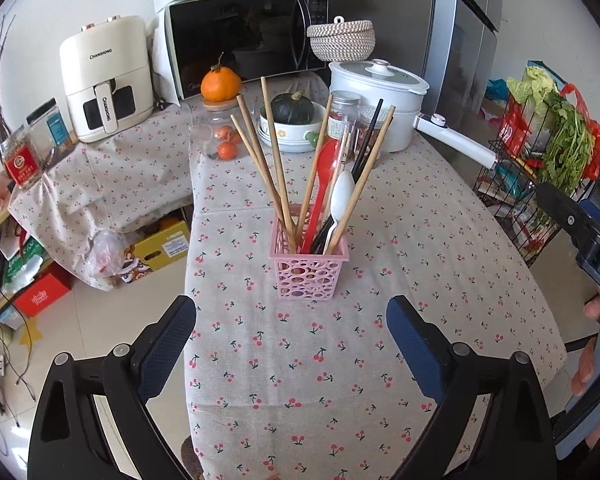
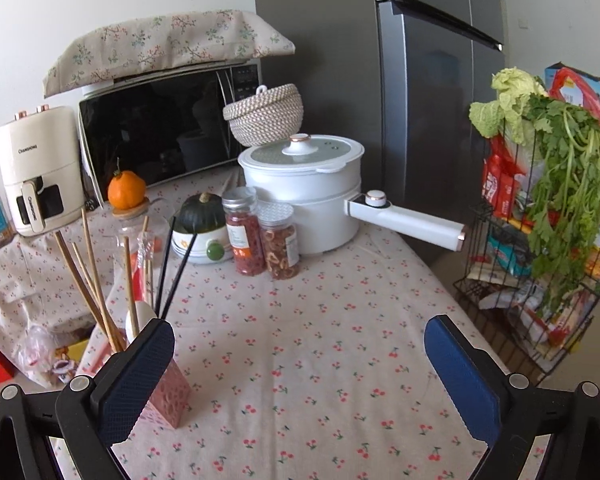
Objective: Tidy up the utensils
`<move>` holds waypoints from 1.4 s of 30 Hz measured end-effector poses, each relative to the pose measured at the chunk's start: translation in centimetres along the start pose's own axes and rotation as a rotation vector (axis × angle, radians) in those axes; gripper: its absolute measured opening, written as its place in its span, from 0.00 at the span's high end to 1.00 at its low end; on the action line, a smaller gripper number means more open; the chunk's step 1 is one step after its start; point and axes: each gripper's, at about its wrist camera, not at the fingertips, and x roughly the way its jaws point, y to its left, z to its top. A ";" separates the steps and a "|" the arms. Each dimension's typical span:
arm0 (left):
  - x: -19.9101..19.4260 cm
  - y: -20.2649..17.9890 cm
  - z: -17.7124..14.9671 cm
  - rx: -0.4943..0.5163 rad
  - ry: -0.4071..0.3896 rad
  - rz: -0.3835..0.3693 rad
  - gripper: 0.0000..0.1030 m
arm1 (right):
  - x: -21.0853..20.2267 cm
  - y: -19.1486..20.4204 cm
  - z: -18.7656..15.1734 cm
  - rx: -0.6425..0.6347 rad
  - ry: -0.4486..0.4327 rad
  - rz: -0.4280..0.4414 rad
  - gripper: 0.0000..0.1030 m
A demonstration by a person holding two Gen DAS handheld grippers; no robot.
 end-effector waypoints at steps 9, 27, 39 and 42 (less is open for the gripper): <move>-2.1 -1.1 -0.8 -0.024 -0.069 0.023 0.05 | -1.6 -0.6 -0.7 -0.069 0.083 -0.047 0.00; -1.2 -1.6 -0.6 -0.037 -0.089 0.040 0.04 | -0.1 -0.1 -0.9 -0.055 0.177 0.036 0.00; -1.1 -1.7 -0.6 -0.039 -0.085 0.030 0.03 | 0.3 0.1 -1.3 -0.068 0.189 0.017 0.00; -1.2 -1.7 -0.7 -0.040 -0.085 0.030 0.03 | 0.4 0.1 -1.3 -0.067 0.195 0.019 0.00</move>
